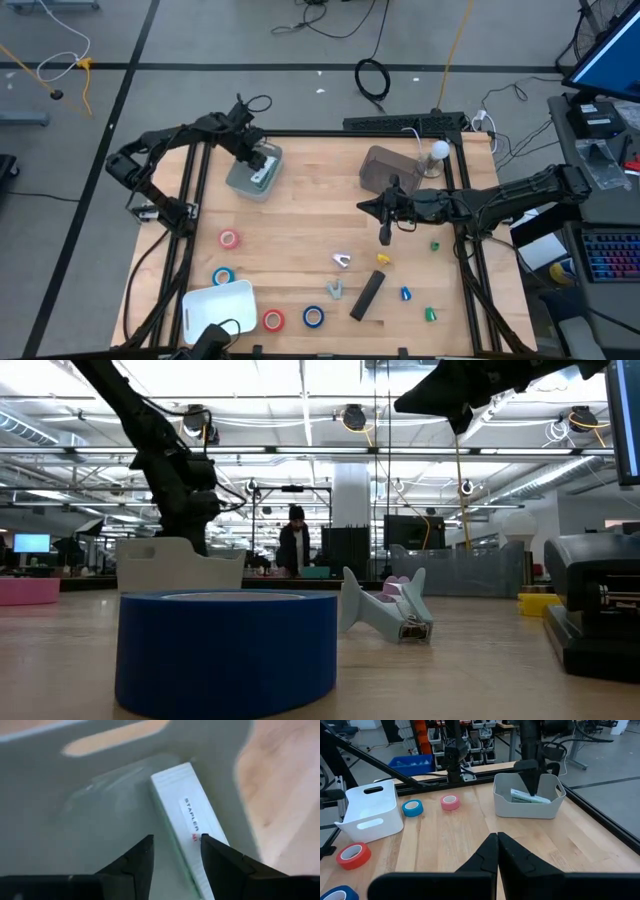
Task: Pick and place Stapler, Stapler remover, tape
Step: Put the green stapler into the gray bin
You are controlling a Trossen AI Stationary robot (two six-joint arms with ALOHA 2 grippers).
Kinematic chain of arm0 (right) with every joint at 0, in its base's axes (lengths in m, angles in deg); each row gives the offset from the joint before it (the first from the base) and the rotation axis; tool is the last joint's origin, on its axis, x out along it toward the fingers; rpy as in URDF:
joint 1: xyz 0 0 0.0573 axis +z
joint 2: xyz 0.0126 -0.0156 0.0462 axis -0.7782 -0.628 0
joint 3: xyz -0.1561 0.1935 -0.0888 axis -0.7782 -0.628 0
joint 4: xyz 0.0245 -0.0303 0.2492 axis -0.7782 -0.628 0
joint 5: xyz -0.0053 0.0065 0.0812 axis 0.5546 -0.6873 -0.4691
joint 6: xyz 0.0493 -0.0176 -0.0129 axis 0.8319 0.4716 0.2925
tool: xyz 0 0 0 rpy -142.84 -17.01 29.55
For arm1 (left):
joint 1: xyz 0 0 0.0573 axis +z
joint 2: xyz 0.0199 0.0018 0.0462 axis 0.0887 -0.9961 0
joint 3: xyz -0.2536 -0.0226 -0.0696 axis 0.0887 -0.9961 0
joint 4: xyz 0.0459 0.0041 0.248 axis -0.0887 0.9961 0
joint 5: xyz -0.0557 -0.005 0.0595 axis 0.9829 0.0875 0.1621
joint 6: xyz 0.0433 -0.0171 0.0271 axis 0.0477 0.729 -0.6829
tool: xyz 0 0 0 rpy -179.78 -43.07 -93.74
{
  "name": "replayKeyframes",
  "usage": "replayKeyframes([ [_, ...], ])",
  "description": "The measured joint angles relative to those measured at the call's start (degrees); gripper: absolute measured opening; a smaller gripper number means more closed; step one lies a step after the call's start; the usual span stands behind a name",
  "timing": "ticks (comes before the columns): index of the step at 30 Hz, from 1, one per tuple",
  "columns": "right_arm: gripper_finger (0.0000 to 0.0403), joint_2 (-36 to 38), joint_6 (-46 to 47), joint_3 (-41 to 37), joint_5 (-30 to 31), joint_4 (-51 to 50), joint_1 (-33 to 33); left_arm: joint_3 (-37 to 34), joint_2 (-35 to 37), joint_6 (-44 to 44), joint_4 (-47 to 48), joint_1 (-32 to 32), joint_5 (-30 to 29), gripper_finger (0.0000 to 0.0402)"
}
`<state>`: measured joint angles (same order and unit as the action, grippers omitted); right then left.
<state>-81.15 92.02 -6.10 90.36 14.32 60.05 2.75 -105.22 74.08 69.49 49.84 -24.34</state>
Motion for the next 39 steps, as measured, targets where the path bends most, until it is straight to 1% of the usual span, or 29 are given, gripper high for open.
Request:
replayKeyframes([
  [2,0.0,0.0,0.02,0.0,0.0,0.0,0.0,1.69,0.0,-0.72,2.79,-0.01,-1.22,0.0157],
  [7,0.0,0.0,0.0,0.0,0.0,0.0,-0.01,4.09,0.0,-0.7,7.94,-0.01,-1.41,0.0157],
  [11,0.0,0.0,0.0,0.0,0.0,0.0,0.0,4.36,0.0,0.99,10.58,-0.15,-1.4,0.0157],
  [15,0.0,0.0,0.0,0.0,-0.01,-0.02,-0.01,4.36,0.0,2.2,13.62,-1.9,-1.49,0.0157],
  [20,0.0,0.0,0.0,0.0,-0.01,-0.09,0.0,4.36,0.02,4.78,13.98,-4.02,-1.42,0.0156],
  [26,0.0,0.0,-0.02,0.0,-0.02,-0.22,0.0,4.36,0.02,9.58,14.2,-4.43,-1.44,0.0157],
  [32,0.0,0.0,-0.01,0.0,-0.02,-0.22,-0.01,4.36,0.02,11.12,16.61,-4.43,-1.44,0.0157],
  [39,0.0,0.0,0.0,0.0,-0.04,-0.22,0.0,4.36,0.04,12.99,16.65,-4.41,-0.65,0.0157],
])
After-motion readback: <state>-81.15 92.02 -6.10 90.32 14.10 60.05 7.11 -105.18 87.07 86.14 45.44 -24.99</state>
